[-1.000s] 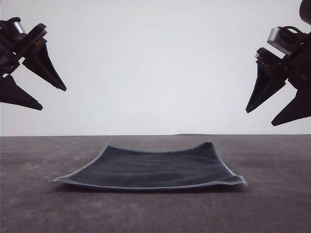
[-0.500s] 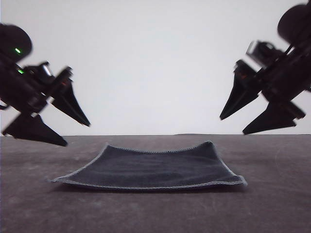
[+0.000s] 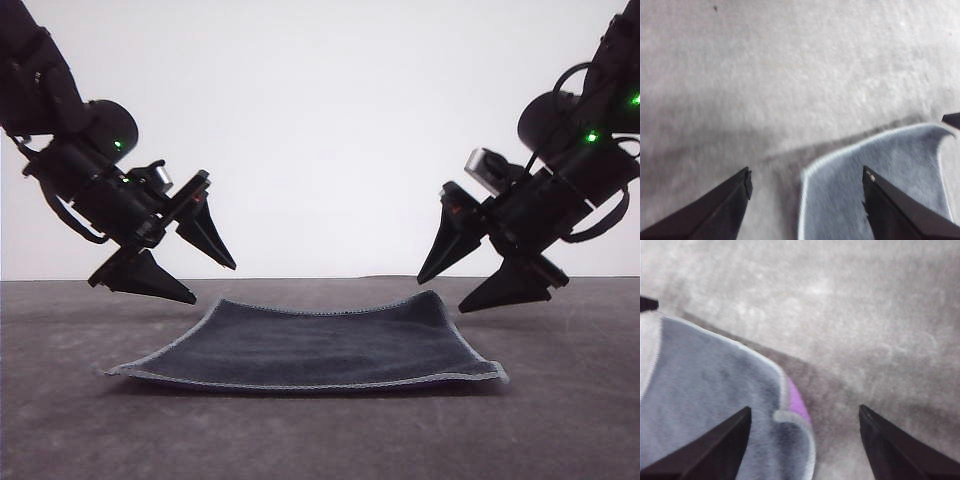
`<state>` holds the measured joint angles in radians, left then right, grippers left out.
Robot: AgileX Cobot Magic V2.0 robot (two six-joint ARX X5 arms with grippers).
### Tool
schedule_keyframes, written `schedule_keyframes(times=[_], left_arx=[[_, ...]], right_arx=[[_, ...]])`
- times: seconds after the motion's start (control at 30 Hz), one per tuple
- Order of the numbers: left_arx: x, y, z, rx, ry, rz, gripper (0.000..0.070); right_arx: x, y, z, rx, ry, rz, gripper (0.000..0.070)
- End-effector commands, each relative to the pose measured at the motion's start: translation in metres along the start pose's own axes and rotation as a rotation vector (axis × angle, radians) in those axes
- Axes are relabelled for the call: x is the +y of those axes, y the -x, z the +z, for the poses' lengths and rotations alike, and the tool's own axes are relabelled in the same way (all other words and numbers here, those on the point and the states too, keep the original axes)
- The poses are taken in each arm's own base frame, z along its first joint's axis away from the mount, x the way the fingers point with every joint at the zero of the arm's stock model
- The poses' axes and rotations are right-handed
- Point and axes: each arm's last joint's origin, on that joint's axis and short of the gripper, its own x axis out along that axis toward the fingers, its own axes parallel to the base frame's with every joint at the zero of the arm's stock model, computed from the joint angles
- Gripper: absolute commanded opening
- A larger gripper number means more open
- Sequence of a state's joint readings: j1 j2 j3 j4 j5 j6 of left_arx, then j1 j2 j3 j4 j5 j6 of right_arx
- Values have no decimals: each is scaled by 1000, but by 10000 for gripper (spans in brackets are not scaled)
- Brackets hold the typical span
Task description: Fold clothes
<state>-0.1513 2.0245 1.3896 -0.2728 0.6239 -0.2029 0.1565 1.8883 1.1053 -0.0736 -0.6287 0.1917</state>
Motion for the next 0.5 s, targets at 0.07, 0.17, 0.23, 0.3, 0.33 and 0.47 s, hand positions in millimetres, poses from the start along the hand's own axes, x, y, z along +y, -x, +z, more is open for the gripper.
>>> schedule_keyframes(times=[0.07, 0.17, 0.23, 0.3, 0.33, 0.47], left_arx=[[6, -14, 3, 34, 2, -31, 429], [5, -19, 0, 52, -6, -38, 429], [2, -21, -2, 65, -16, -42, 428], [-2, -24, -3, 78, -35, -46, 424], [-4, -25, -4, 83, -41, -48, 423], [-10, -30, -6, 92, -60, -53, 415]], right_arx=[[-1, -9, 2, 6, 4, 17, 431], [2, -11, 2, 5, 13, 32, 430], [5, -13, 1, 7, 20, 37, 430], [7, -14, 1, 10, 24, 40, 429], [8, -15, 1, 12, 27, 42, 429], [12, -18, 0, 10, 39, 42, 397]])
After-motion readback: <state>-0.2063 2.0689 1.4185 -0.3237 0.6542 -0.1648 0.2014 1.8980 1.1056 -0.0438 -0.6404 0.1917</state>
